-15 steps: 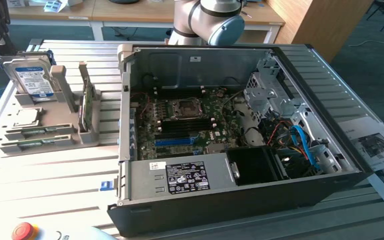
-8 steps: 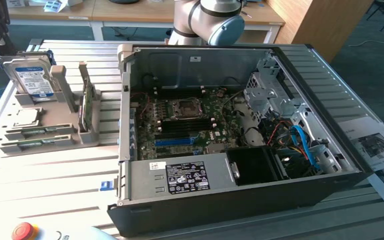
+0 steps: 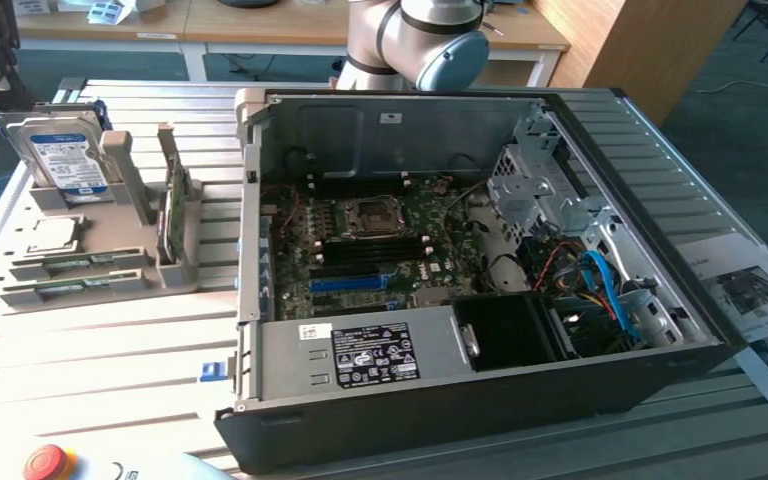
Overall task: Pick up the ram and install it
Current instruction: 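Pick up the ram and move it above insertion slot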
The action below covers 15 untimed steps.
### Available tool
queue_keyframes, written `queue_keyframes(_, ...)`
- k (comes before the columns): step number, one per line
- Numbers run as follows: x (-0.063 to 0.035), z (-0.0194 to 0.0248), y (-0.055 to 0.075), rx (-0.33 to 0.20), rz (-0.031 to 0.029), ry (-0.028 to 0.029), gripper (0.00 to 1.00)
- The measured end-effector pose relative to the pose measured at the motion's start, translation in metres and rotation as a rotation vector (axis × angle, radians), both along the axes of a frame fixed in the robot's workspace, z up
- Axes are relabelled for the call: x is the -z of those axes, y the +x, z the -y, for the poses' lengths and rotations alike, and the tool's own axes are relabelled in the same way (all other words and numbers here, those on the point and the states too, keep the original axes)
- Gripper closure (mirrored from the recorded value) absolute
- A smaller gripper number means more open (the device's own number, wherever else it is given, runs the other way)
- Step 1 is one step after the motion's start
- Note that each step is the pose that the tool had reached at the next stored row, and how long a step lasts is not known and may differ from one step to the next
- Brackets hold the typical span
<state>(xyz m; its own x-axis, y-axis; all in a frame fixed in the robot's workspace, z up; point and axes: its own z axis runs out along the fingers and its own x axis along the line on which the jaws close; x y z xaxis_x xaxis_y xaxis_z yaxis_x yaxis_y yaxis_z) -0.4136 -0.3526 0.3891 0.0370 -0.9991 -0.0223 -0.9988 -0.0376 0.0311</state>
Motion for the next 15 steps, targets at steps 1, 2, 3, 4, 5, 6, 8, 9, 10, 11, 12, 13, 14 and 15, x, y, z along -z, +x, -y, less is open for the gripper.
queue_keyframes(1, 0.0000, 0.0000, 0.000, 0.000, -0.0001, 0.0000, 0.89)
queue_keyframes(2, 0.0000, 0.0000, 0.000, 0.000, -0.0001, -0.0001, 0.89)
queue_keyframes(3, 0.0000, 0.0000, 0.000, 0.000, 0.0000, 0.0000, 0.89)
queue_keyframes(4, 0.0003, 0.0000, 0.000, 0.000, 0.0002, 0.0000, 0.89)
queue_keyframes(5, 0.0010, 0.0000, 0.000, 0.000, 0.0003, 0.0001, 0.89)
queue_keyframes(6, 0.0019, 0.0000, 0.000, 0.000, 0.0001, 0.0001, 0.89)
queue_keyframes(8, 0.0041, 0.0000, 0.000, 0.000, 0.0000, 0.0000, 0.89)
queue_keyframes(9, 0.0056, 0.0000, 0.000, 0.000, 0.0000, 0.0000, 0.89)
queue_keyframes(10, 0.0072, 0.0000, 0.000, 0.000, -0.0001, 0.0000, 0.89)
queue_keyframes(11, 0.0090, 0.0000, 0.000, 0.000, 0.0000, 0.0000, 0.89)
queue_keyframes(12, 0.0109, 0.0000, 0.000, 0.000, -0.0001, -0.0001, 0.89)
queue_keyframes(13, 0.0127, 0.0000, 0.000, 0.000, 0.0000, 0.0000, 0.89)
queue_keyframes(14, 0.0145, 0.0000, 0.000, 0.000, 0.0000, 0.0000, 0.89)
queue_keyframes(15, 0.0163, 0.0000, 0.000, 0.000, 0.0001, 0.0000, 0.89)
